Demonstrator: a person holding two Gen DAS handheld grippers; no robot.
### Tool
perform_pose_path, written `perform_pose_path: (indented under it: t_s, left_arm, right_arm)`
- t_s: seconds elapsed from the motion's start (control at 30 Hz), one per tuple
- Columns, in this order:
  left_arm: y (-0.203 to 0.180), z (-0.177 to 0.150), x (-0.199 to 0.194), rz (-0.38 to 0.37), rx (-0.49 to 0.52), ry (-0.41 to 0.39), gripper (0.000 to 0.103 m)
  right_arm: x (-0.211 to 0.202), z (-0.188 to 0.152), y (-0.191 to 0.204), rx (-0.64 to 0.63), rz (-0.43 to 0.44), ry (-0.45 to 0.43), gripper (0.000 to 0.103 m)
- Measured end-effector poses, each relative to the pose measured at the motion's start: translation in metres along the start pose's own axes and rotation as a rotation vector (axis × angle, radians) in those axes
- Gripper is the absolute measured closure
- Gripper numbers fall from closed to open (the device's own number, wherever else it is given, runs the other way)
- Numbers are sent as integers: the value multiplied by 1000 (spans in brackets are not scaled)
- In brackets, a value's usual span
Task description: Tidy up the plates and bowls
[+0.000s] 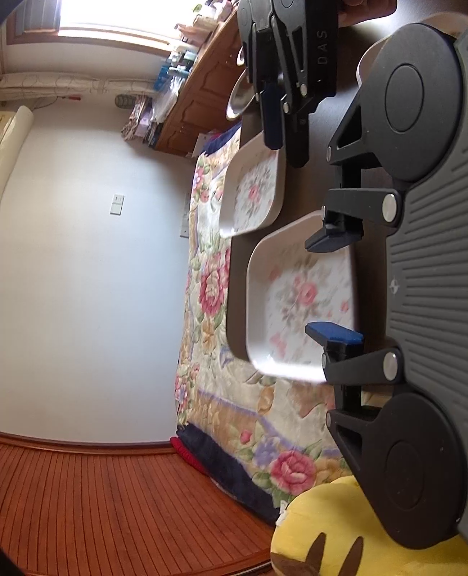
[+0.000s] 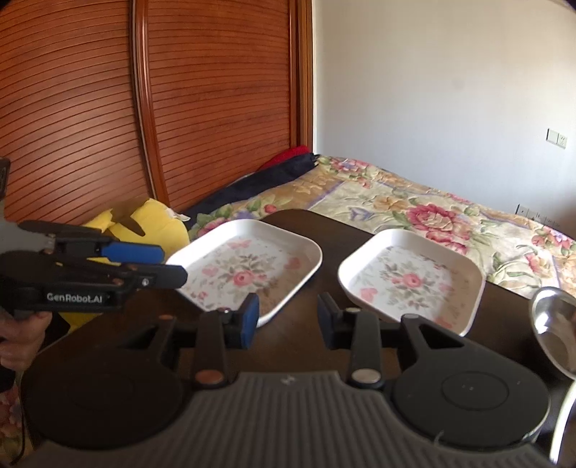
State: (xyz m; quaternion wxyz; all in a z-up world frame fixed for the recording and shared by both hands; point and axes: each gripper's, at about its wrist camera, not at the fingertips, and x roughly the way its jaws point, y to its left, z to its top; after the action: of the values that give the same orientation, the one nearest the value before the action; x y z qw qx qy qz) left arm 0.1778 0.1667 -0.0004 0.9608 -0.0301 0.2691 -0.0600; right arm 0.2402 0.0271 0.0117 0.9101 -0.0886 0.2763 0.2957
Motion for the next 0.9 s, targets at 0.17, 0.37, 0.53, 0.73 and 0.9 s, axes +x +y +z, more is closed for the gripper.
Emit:
perform_pose_path:
  t_s: [0.17,0.37,0.53,0.73,0.9]
  left_arm:
    - [17,6,15,27,-2,7,52]
    - [34,11,32,49,-10,15,52]
    - [44,12,43,60,-16,23,52]
    - [51,11,56,65,-29,45,52]
    - [55,9,64,65,-37,59,52]
  right_arm:
    - [21,9,-1,23,16,31,66]
    - [44,12,-1,28,15,72,66]
    - [58,12,-2,25,8,101,66]
    - [68,14,-5,34,21,125,66]
    - [76,13,-5,28,24,144,66]
